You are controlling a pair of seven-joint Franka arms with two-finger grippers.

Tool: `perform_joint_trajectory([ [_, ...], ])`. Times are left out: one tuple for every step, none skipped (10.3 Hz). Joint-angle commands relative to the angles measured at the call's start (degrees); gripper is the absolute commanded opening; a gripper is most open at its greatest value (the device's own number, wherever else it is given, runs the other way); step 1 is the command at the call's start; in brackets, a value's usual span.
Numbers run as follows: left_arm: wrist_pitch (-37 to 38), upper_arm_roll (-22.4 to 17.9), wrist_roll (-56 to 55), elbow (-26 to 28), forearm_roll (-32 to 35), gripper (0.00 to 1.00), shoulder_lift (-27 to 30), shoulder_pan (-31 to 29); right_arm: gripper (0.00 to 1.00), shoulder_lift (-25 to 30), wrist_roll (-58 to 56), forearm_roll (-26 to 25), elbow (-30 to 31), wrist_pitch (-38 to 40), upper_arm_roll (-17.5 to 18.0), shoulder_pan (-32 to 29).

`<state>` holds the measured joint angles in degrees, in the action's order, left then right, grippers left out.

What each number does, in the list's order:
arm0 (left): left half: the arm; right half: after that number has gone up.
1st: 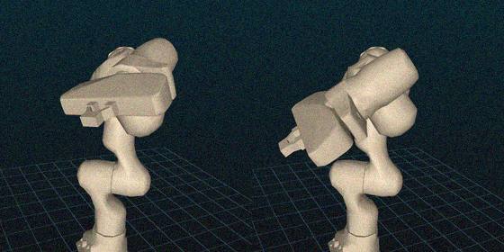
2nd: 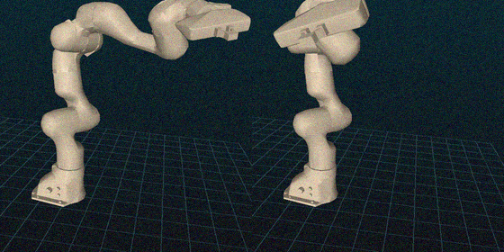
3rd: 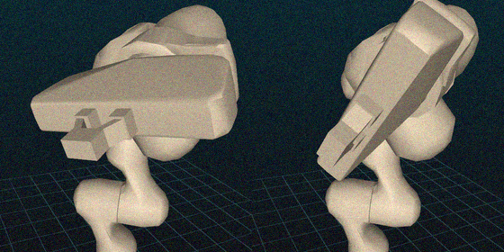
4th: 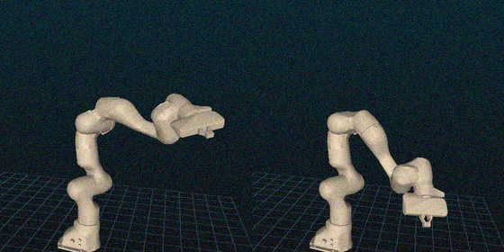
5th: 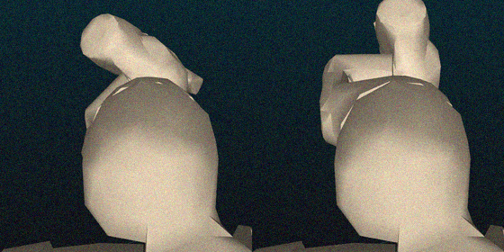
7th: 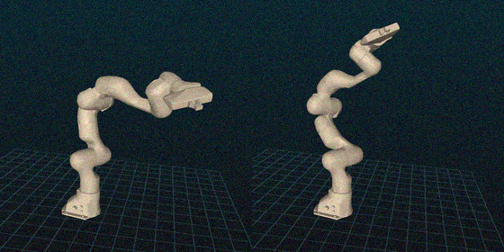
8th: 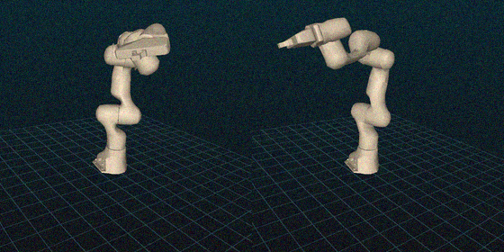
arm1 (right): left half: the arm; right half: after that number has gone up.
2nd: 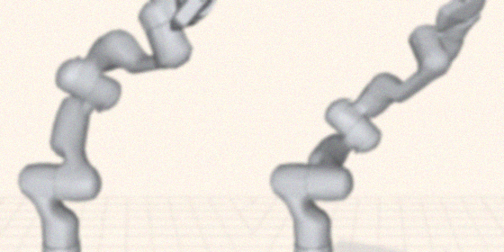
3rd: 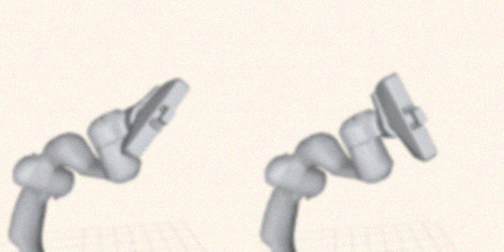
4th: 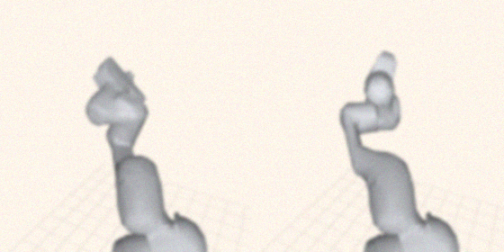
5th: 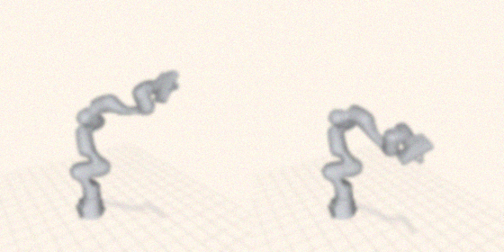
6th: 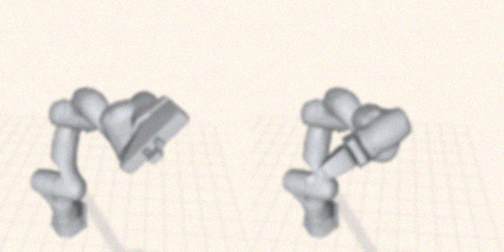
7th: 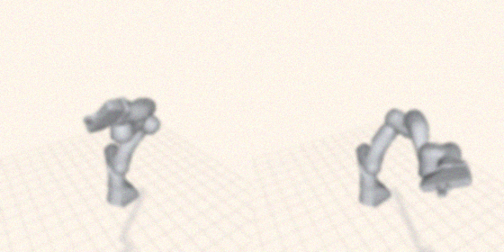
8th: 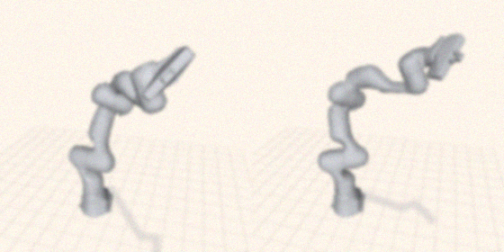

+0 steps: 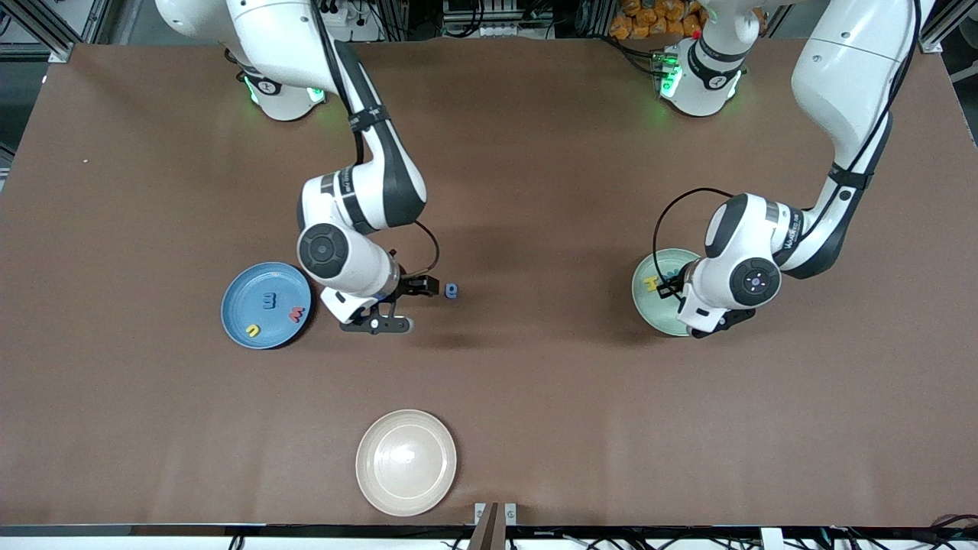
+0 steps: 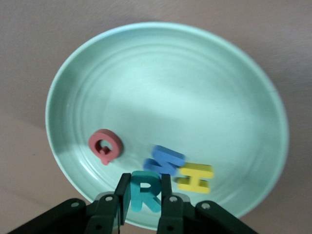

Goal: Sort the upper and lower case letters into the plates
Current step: 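Release the R in the green plate while the right gripper grasps the a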

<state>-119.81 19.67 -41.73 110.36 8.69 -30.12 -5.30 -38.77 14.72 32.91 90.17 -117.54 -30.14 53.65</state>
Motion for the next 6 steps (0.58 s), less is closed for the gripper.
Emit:
perform_joint_trajectory([
  [-1.56, 0.98, 0.69, 4.69, 1.06, 0.37, 4.18, -1.03, 1.0, -5.24, 3.9, 0.93, -3.34, -5.47, 2.36, 0.92],
  [-1.56, 1.16, 0.69, 5.21, 0.97, 0.79, 4.54, -1.03, 1.0, -6.91, 7.14, 0.84, -3.42, -7.95, 2.37, 3.72],
  [-1.48, 1.25, 0.78, 5.22, 0.97, 1.0, 4.71, -1.11, 1.0, -8.58, 10.47, 0.14, -3.77, -8.93, 2.02, 6.1],
  [-1.39, 1.34, 0.78, 5.13, 0.97, 1.0, 5.06, -0.94, 1.0, -9.3, 12.25, -2.3, -4.3, -9.55, 2.19, 6.47],
  [-0.87, 1.34, 0.78, 4.78, 0.97, 1.0, 5.68, -0.94, 1.0, -9.39, 12.61, -3.98, -4.04, -10.25, 2.28, 6.56],
  [-0.69, 1.34, 0.78, 4.61, 0.97, 1.0, 6.73, -1.03, 1.0, -9.39, 12.62, -4.17, -3.52, -10.78, 2.28, 6.56],
])
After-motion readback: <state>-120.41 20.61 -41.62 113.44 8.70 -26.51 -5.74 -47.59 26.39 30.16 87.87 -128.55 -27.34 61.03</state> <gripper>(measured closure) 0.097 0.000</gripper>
